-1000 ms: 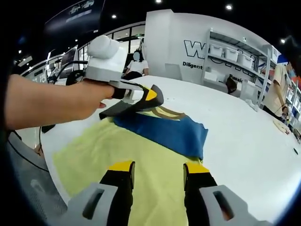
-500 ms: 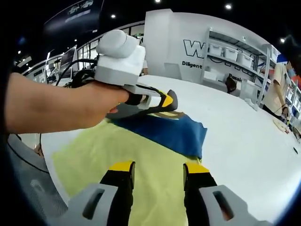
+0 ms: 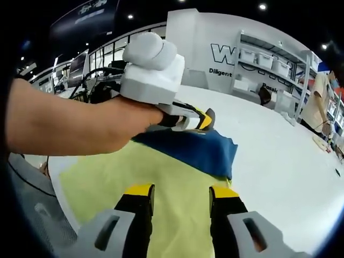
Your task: Fold the garment on the visible template until the final outline fits inside the template.
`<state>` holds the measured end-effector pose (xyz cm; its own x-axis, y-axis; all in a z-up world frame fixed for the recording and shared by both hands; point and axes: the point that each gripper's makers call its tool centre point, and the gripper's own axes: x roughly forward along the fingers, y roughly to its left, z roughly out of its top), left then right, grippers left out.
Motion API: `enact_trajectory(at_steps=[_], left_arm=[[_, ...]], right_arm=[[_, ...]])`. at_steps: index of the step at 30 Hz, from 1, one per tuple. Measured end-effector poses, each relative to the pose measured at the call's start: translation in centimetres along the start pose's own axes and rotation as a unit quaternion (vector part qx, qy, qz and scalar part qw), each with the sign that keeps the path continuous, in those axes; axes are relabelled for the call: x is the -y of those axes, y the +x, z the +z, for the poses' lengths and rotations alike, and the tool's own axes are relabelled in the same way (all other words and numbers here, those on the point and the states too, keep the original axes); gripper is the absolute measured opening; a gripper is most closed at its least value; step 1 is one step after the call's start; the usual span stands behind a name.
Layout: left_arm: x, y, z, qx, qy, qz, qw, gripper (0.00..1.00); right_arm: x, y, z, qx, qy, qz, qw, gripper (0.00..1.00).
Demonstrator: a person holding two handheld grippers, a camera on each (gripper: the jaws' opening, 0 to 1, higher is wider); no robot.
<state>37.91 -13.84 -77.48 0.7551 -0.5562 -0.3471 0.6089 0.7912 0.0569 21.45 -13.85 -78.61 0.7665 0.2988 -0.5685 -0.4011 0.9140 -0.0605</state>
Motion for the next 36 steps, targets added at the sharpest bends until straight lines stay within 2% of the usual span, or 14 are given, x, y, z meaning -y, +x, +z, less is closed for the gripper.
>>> enact_trajectory(at_steps=[3,7,10,21,25,30,36], left_arm=[[0.4,0.5,-0.2,-0.005,0.011,-0.004,0.9999,0.0],[0.4,1.0,-1.8,-0.028,0.012,-0.004,0.9995,0.0],[1.0,1.3,-3.0,-0.045,0.035,-0.011,0.9983,0.0],[2.2,2.2,-4.6,-0.065,0.044,-0.03,0.9965,0.0],[3.0,2.3,-5.3,-0.079,0.051,-0.047,0.9945,0.0],[4.1,2.3,-5.4,-0.076,0.063,-0.061,0.9932,0.06],[4.9,2.5,-5.6,-0.079,0.054,-0.084,0.9919,0.16]], right_arm=[[0.0,0.1,-0.1,-0.001,0.001,0.001,1.0,0.38],[-0.1,0.2,-0.1,-0.003,0.0,0.002,1.0,0.38],[-0.2,0.2,-0.2,-0.006,-0.001,0.004,1.0,0.38],[-0.3,0.3,-0.4,-0.011,-0.002,0.005,0.9999,0.38],[-0.2,0.4,-0.5,-0.012,0.0,0.004,0.9999,0.38],[-0.1,0.4,-0.6,-0.014,0.002,0.005,0.9999,0.38],[-0.1,0.5,-0.7,-0.015,0.003,0.003,0.9999,0.38]])
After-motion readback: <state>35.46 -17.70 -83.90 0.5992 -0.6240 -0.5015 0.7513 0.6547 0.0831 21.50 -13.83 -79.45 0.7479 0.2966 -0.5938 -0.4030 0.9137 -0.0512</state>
